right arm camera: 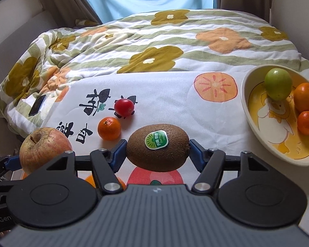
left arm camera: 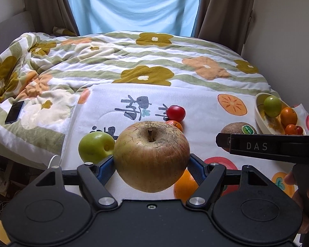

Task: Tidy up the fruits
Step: 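Carry the brown apple and kiwi over the bowl with both grippers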

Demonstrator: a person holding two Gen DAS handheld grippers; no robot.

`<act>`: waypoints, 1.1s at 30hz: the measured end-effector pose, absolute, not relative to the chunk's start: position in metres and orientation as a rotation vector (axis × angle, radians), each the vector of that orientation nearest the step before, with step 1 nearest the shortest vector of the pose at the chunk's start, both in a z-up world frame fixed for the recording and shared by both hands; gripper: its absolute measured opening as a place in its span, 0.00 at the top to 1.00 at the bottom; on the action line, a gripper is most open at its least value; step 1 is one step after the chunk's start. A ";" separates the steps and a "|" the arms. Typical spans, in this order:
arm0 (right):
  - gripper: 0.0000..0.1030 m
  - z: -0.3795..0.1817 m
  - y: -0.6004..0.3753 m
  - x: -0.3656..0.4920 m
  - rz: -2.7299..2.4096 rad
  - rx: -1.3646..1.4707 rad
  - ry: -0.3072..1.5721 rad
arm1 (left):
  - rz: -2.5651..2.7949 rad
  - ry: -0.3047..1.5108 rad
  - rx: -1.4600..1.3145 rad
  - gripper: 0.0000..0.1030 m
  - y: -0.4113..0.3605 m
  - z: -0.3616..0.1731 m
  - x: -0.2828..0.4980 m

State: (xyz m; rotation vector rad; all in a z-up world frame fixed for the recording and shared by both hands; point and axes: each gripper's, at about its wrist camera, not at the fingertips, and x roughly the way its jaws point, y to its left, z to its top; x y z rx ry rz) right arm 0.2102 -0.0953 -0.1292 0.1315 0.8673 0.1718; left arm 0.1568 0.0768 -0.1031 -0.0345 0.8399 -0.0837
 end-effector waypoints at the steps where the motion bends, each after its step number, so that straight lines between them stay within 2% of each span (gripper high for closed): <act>1: 0.23 -0.126 -0.099 0.208 0.170 0.135 0.861 | -0.089 0.832 -0.034 0.24 0.074 -0.100 0.155; 20: 0.23 -0.068 -0.223 0.162 0.129 0.149 0.773 | -0.147 0.728 -0.039 0.24 -0.030 -0.043 0.125; 33: 0.23 -0.084 -0.316 0.164 0.084 0.117 0.775 | -0.240 0.722 -0.010 0.24 -0.119 -0.053 0.148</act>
